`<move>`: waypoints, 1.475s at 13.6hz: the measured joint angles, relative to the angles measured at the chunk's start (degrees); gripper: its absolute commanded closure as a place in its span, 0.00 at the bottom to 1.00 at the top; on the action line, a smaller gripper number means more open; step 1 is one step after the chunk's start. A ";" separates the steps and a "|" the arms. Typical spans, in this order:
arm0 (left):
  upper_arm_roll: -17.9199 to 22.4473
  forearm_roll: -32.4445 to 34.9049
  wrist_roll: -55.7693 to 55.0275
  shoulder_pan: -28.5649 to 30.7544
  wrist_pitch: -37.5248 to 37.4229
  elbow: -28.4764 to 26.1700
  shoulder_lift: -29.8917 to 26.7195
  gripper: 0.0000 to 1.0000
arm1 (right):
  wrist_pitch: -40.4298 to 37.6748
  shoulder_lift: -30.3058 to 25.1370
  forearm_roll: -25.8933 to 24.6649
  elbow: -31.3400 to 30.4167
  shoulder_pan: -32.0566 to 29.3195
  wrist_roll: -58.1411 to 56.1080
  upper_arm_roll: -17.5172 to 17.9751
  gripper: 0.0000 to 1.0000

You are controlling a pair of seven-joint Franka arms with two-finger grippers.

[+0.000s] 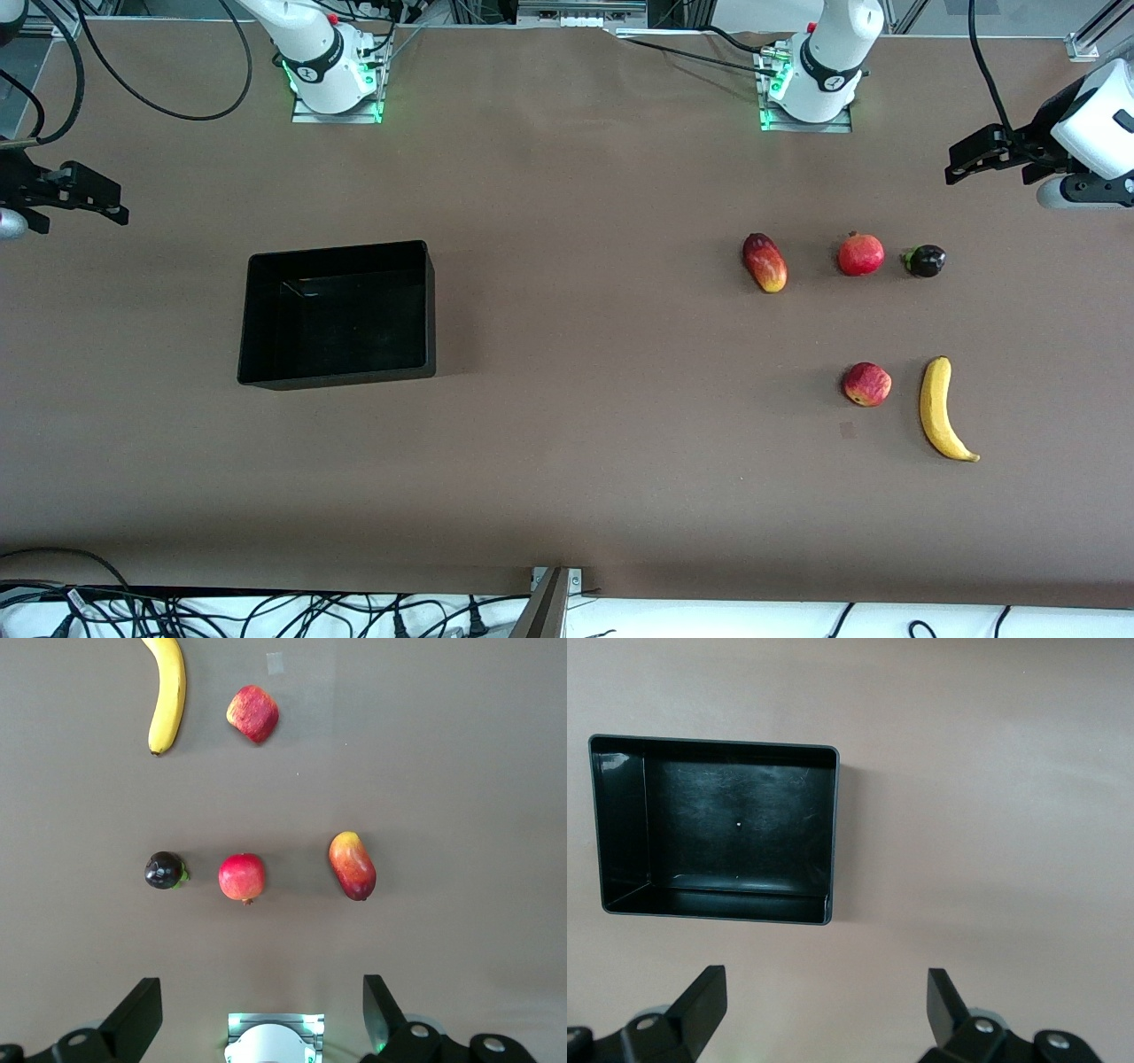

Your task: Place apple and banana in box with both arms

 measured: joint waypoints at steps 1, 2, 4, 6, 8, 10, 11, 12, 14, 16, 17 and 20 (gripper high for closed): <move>0.00 0.00 0.00 0.00 0.00 0.00 0.00 0.00 | 0.00 0.00 0.00 0.00 0.00 0.00 0.00 0.00; 0.00 0.00 0.00 0.00 0.00 0.00 0.00 0.00 | 0.00 0.00 0.00 0.00 0.00 0.00 0.00 0.00; 0.00 0.00 0.00 0.00 0.00 0.00 0.00 0.00 | -0.02 0.00 0.00 0.00 0.00 0.00 0.00 0.00; 0.00 0.00 0.00 0.02 0.00 0.00 0.02 0.00 | -0.02 0.00 0.00 0.00 0.00 0.00 0.00 0.00; 0.00 0.00 0.00 0.03 0.19 0.00 0.21 0.00 | -0.04 0.03 0.00 0.00 0.00 0.00 0.00 0.00; 0.00 0.00 0.00 0.03 0.32 0.00 0.47 0.00 | -0.70 0.37 0.00 0.00 0.00 0.00 0.00 0.00; 0.00 0.00 0.00 0.03 0.34 0.00 0.55 0.00 | -1.27 0.61 0.00 0.00 -0.01 0.00 0.00 0.00; 0.00 0.00 0.00 0.03 0.36 0.00 0.59 0.00 | -1.63 0.88 0.00 -0.01 -0.02 0.00 0.00 0.00; 0.00 0.00 0.00 0.04 0.52 0.00 0.62 0.00 | -2.50 1.52 0.00 -0.01 -0.05 -0.01 0.00 0.00; 0.00 0.00 0.00 0.15 0.78 0.00 0.68 0.00 | -5.23 1.77 0.00 0.00 -0.07 -0.01 0.00 0.00; 0.00 0.00 0.00 0.22 0.82 0.00 0.72 0.00 | -6.17 1.79 0.00 0.00 -0.15 -0.01 -0.01 0.00; 0.00 0.00 0.01 0.34 1.11 0.00 1.22 0.00 | -6.08 2.48 0.00 0.01 -0.36 -0.01 -0.01 0.00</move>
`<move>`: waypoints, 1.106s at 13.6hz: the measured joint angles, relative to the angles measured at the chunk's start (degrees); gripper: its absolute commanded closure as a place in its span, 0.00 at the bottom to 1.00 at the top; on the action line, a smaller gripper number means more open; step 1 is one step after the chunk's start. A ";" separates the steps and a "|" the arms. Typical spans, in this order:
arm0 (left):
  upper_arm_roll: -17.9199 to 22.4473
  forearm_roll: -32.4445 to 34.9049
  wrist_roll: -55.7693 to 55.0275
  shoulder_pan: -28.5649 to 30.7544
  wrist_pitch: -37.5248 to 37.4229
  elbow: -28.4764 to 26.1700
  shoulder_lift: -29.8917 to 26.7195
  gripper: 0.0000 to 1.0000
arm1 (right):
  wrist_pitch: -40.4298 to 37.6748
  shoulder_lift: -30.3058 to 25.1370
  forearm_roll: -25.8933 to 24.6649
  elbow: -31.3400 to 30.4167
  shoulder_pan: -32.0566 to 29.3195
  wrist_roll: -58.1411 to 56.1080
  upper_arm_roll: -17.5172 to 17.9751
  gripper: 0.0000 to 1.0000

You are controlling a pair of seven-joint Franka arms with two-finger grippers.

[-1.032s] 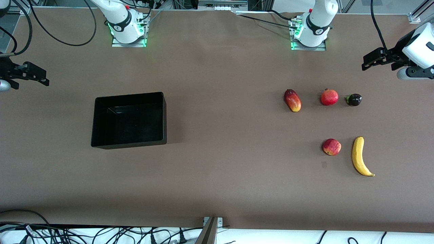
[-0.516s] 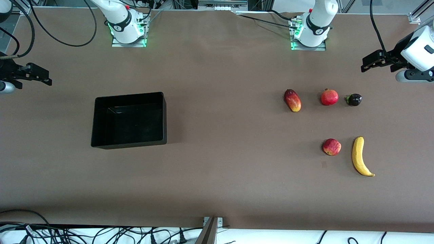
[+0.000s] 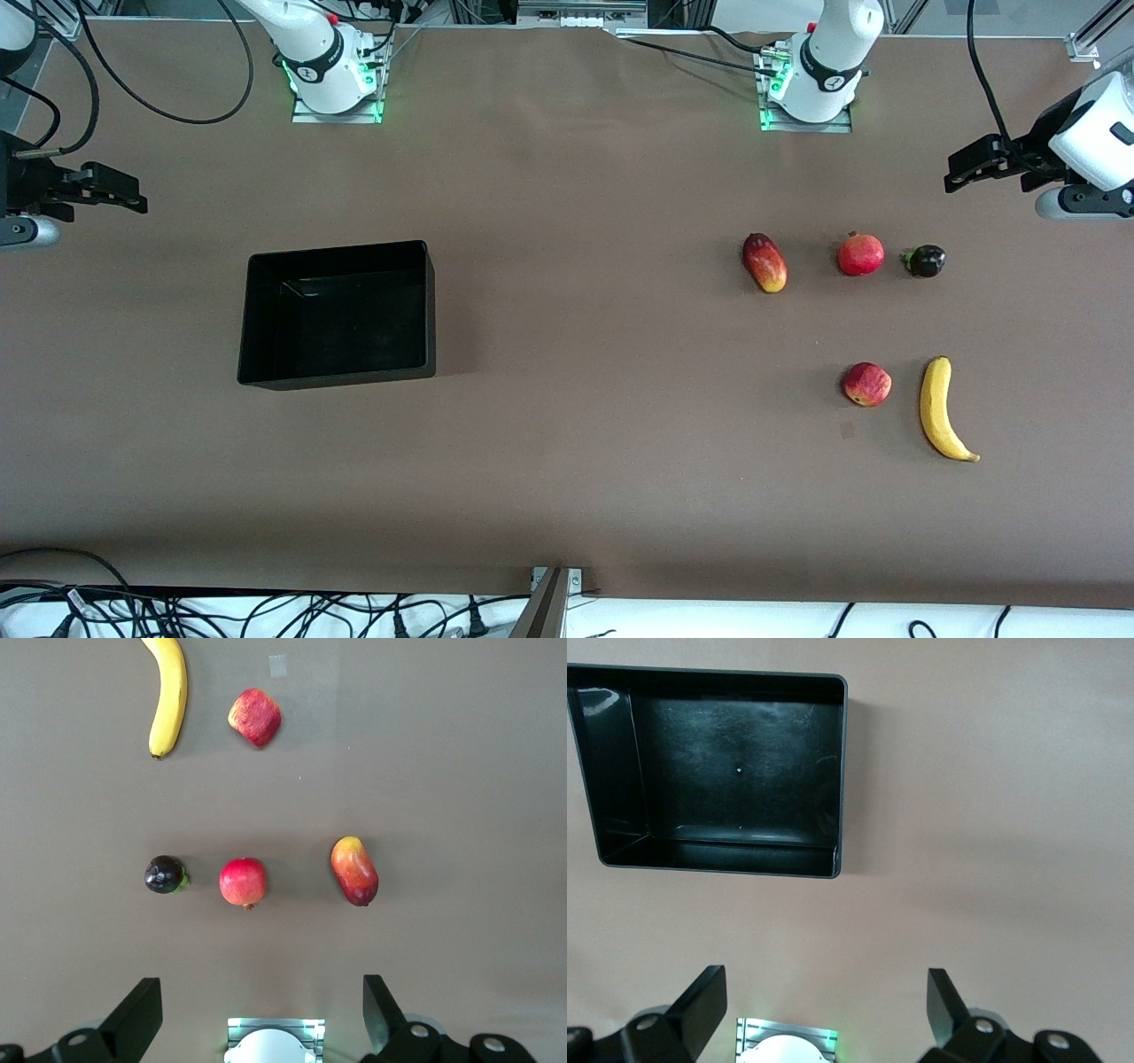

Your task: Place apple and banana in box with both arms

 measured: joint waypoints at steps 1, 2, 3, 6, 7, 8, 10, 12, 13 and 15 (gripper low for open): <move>0.00 0.00 0.11 0.04 0.38 0.00 0.20 0.00 | 0.53 0.54 0.00 0.00 0.00 0.00 0.00 0.00; 0.00 0.00 0.12 0.10 0.64 0.00 0.36 0.00 | 0.94 1.21 0.00 0.01 0.00 0.00 0.00 0.00; 0.00 0.00 0.13 0.17 0.85 0.00 0.54 0.00 | 0.96 2.12 0.00 -0.02 -0.01 0.00 0.00 0.00; 0.00 -0.04 0.14 0.23 1.46 0.00 1.19 0.00 | 1.22 6.09 -0.01 -0.16 -0.42 0.00 -0.34 0.00; 0.00 -0.05 0.15 0.24 1.78 0.00 1.50 0.00 | 1.73 7.67 -0.01 -0.54 -0.76 0.00 -0.52 0.00; 0.00 -0.06 0.15 0.24 2.46 0.00 1.94 0.00 | 3.88 9.19 0.00 -1.75 -1.00 0.00 -0.70 0.00; -0.01 -0.06 0.15 0.34 4.90 -0.01 3.42 0.00 | 14.20 11.42 0.06 -7.15 -1.25 0.28 -0.73 0.00; -0.01 -0.07 0.15 1.12 9.94 -0.14 6.51 0.00 | 23.90 12.12 0.16 -13.09 -1.22 2.30 -0.60 0.00; 0.00 -0.07 0.16 1.70 13.65 -0.25 8.89 0.00 | 27.89 12.20 0.23 -15.51 -1.22 2.69 -0.55 0.00; -0.01 -0.07 0.17 2.39 20.51 -0.39 14.27 0.00 | 36.12 12.20 0.36 -20.03 -1.21 3.05 -0.47 0.00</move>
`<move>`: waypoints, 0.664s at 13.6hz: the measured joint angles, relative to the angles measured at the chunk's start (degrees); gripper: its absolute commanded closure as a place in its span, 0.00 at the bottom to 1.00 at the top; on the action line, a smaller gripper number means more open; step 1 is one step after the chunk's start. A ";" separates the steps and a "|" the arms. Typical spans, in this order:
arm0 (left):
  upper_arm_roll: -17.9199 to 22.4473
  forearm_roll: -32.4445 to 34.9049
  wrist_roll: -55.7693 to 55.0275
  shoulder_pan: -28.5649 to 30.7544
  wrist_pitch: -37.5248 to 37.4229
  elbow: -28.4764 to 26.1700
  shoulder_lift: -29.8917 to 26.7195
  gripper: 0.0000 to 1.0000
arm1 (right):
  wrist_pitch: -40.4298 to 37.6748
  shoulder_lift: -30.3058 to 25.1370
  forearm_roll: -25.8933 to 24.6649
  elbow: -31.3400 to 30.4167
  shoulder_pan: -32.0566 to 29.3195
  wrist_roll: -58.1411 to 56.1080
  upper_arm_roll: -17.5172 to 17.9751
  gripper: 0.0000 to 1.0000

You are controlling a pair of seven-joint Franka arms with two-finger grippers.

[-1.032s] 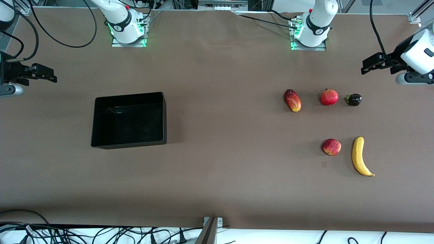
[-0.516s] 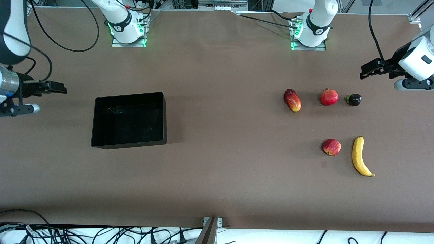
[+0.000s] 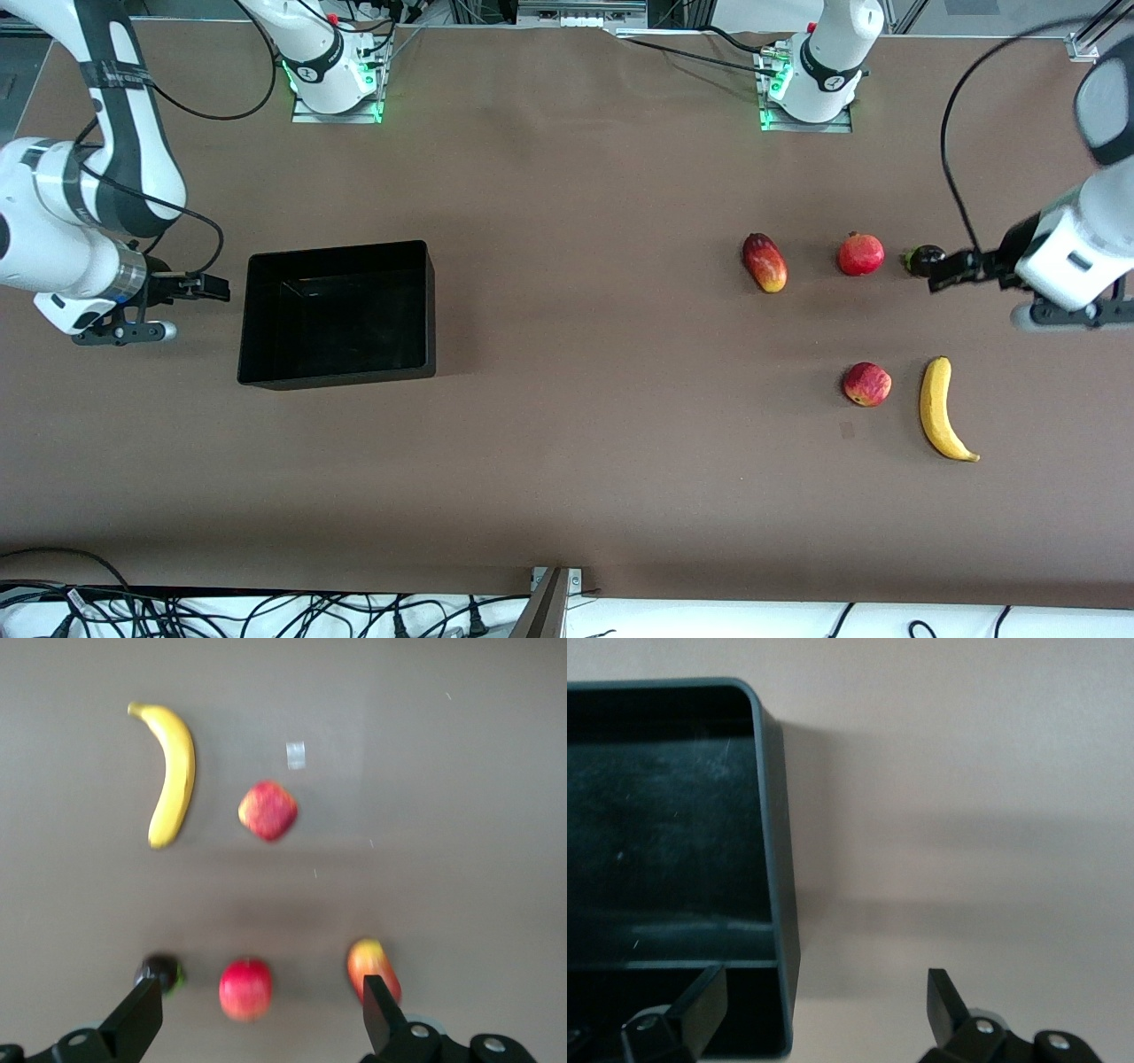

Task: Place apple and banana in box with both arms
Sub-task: 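Reach the right gripper to the box while the left gripper reaches the apple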

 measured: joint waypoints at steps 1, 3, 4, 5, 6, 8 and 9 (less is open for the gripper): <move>0.00 0.00 0.00 0.29 3.27 -0.04 2.91 0.00 | 3.87 0.04 0.02 -2.48 0.01 0.08 0.10 0.00; 0.00 0.00 0.00 0.88 9.56 -0.11 7.89 0.00 | 10.34 0.28 0.04 -7.21 0.01 0.21 0.51 0.00; 0.00 0.00 0.00 1.06 12.09 -0.11 9.79 0.00 | 13.61 0.48 0.10 -9.38 0.02 0.31 0.79 0.02; 0.00 0.00 0.00 1.19 14.12 -0.11 11.34 0.00 | 16.90 0.82 0.19 -11.33 0.03 0.41 1.07 0.22; 0.00 0.00 0.00 1.26 16.05 -0.13 12.65 0.00 | 19.43 1.23 0.22 -12.90 0.04 0.52 1.28 0.51; -0.01 0.00 0.00 1.29 20.10 -0.34 15.50 0.00 | 21.72 2.16 0.23 -14.67 0.05 0.57 1.40 0.89; -0.03 0.00 0.00 1.29 22.20 -0.63 17.13 0.00 | 21.90 2.52 0.23 -14.95 0.05 0.58 1.42 0.93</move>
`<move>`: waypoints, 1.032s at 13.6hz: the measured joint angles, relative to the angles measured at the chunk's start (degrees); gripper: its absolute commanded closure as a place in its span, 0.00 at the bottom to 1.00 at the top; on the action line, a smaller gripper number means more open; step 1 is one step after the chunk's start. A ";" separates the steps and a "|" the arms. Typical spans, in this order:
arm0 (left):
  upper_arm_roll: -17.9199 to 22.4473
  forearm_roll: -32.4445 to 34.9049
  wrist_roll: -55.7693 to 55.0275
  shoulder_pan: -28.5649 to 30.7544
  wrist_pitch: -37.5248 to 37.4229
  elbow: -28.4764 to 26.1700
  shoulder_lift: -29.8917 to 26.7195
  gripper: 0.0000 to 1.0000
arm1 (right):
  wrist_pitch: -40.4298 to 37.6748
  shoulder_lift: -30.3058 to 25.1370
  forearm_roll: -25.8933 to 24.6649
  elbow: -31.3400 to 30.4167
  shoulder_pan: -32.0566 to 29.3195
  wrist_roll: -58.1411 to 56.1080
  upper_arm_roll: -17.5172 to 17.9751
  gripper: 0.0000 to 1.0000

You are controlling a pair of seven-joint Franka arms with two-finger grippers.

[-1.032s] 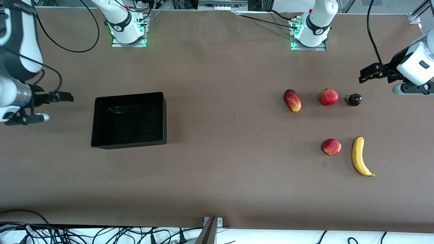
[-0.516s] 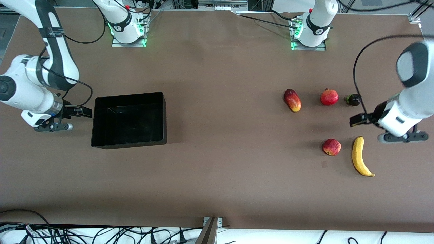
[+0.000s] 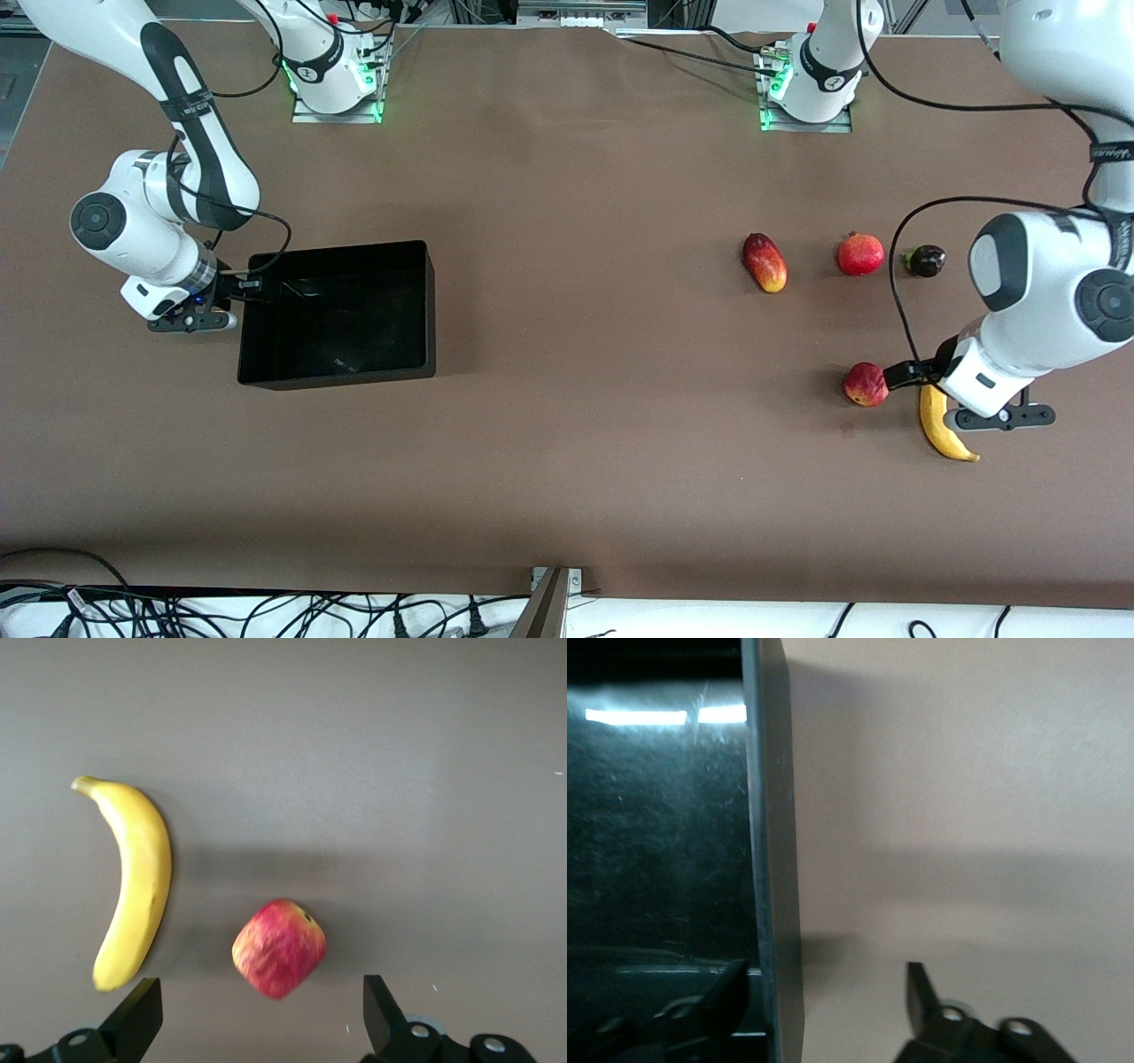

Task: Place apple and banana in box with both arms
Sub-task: 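Reach the right gripper to the box while the left gripper reaches the apple, then grasp the red apple with the left gripper while the right gripper hooks the box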

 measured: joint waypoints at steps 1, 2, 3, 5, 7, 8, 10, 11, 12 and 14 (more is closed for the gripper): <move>-0.01 0.00 0.00 0.00 2.54 -0.60 1.71 0.00 | 0.05 0.27 0.01 -0.08 0.00 0.02 0.01 1.00; -0.02 0.00 0.00 0.00 5.40 -1.50 3.40 0.00 | 0.09 0.49 0.01 -0.10 0.00 0.03 0.02 1.00; -0.02 0.00 0.00 0.00 7.30 -2.36 4.65 0.00 | 0.10 0.60 0.09 -0.10 0.00 0.03 0.09 1.00; -0.02 0.00 0.00 0.02 8.67 -3.87 5.89 0.00 | 0.09 0.64 0.12 -0.10 0.01 0.03 0.68 1.00; -0.04 0.00 0.00 0.01 9.67 -5.41 5.98 0.00 | 0.07 0.58 0.26 0.00 0.03 0.06 1.32 1.00; -0.05 0.00 0.00 0.01 10.57 -6.14 5.99 0.00 | 0.05 0.55 0.33 0.38 0.02 0.31 1.53 1.00; -0.08 0.00 0.00 0.01 14.05 -8.46 6.10 0.00 | -1.69 0.45 0.35 1.94 0.02 2.86 2.78 1.00; -0.11 0.00 0.00 0.01 15.86 -9.72 6.26 0.00 | -4.70 0.43 0.34 3.76 0.04 5.64 3.79 1.00; -0.15 0.00 0.00 0.00 16.97 -10.55 6.54 0.00 | -9.37 0.40 0.33 6.69 0.10 8.86 5.12 1.00; -0.25 0.01 0.07 -0.05 18.56 -11.04 7.29 0.00 | -20.23 0.34 0.34 14.47 1.33 15.39 7.18 1.00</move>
